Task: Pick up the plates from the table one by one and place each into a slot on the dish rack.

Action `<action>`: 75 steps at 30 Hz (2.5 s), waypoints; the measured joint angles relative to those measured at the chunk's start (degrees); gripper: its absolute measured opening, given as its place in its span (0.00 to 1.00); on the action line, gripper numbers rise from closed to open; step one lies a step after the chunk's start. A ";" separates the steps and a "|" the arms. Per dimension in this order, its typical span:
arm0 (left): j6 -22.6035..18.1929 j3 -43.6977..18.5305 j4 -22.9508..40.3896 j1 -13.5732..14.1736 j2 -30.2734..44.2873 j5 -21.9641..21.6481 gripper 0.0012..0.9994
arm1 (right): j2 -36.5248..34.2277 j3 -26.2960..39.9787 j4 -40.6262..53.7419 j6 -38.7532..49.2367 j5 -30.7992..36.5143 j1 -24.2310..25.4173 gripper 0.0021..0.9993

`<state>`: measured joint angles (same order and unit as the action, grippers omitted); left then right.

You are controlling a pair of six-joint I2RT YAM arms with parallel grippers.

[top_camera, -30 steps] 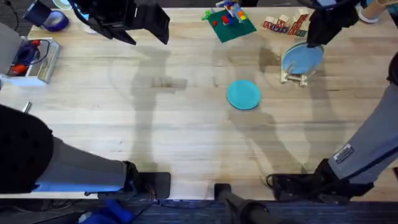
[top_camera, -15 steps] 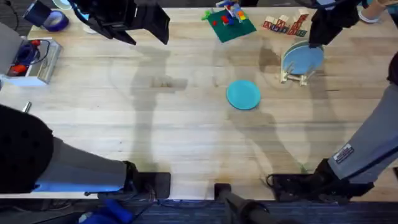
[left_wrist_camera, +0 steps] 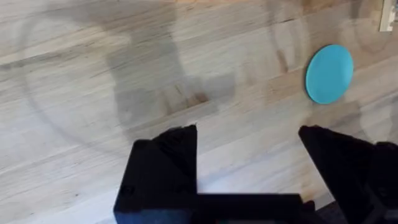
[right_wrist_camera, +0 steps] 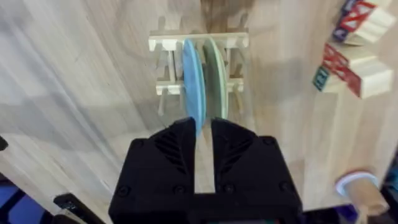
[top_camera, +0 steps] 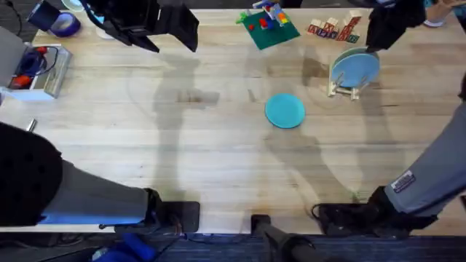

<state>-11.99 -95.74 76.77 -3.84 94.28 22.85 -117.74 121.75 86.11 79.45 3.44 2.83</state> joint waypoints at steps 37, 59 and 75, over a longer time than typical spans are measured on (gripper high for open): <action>0.00 0.00 0.00 0.00 0.00 0.00 1.00 | 27.53 -0.02 -5.10 -38.45 -0.04 -1.31 1.00; 0.00 0.00 0.00 0.00 0.00 0.02 1.00 | 27.52 -0.02 -4.66 -44.97 -0.07 -1.31 1.00; 0.02 0.00 -0.85 0.04 0.00 14.77 1.00 | 27.51 -0.02 -4.25 -44.99 -0.04 -1.31 1.00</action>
<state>-11.97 -95.74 75.92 -3.79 94.28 37.62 -90.23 121.73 81.87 34.46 3.40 1.52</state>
